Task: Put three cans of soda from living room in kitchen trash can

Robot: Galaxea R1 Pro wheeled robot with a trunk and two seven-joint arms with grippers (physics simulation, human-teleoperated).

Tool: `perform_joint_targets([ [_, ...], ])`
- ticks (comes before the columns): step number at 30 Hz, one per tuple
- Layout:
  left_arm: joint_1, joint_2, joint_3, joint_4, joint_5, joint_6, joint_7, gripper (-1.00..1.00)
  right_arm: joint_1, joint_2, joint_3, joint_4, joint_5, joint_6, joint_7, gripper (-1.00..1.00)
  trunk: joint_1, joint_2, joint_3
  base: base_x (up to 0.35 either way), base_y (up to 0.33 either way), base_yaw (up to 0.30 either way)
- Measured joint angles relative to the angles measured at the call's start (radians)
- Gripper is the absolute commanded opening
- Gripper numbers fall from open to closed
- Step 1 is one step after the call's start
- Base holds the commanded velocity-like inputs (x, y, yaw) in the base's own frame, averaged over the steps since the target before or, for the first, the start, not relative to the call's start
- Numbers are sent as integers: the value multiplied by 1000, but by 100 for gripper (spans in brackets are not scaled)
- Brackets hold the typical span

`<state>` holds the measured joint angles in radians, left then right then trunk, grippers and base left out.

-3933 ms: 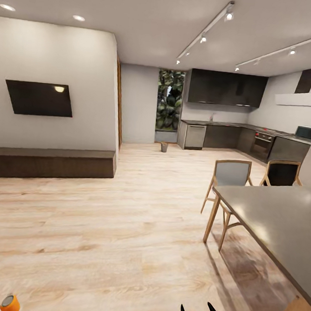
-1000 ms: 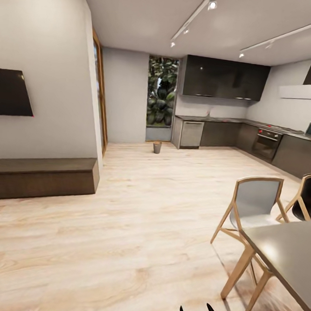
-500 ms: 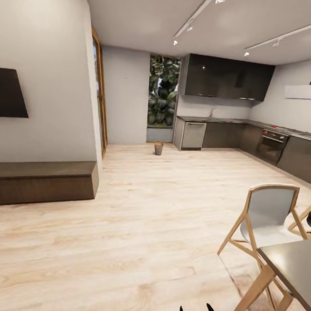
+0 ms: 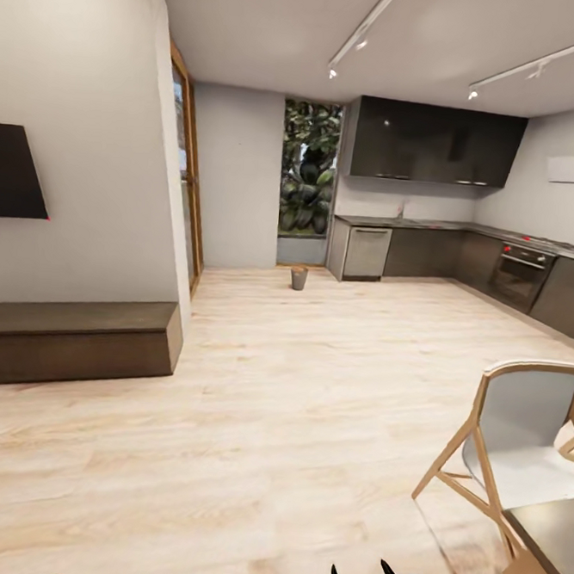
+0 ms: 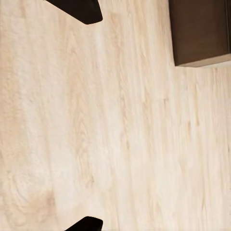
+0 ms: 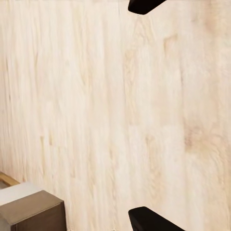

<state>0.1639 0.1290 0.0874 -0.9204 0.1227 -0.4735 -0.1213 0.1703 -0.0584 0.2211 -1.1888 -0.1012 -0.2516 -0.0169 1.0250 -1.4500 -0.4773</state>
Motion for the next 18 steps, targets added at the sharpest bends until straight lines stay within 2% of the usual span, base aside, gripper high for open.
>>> perform_joint_targets([
  [9, 0, 0, 0, 0, 0, 0, 0, 100, 0, 0, 0, 0, 0, 0, 0, 100, 0, 0, -3, 310, -104, 179],
  [18, 0, 0, 0, 0, 0, -1, 0, 100, 0, 0, 0, 0, 0, 1, 0, 100, 0, 0, -4, 307, -106, 29],
])
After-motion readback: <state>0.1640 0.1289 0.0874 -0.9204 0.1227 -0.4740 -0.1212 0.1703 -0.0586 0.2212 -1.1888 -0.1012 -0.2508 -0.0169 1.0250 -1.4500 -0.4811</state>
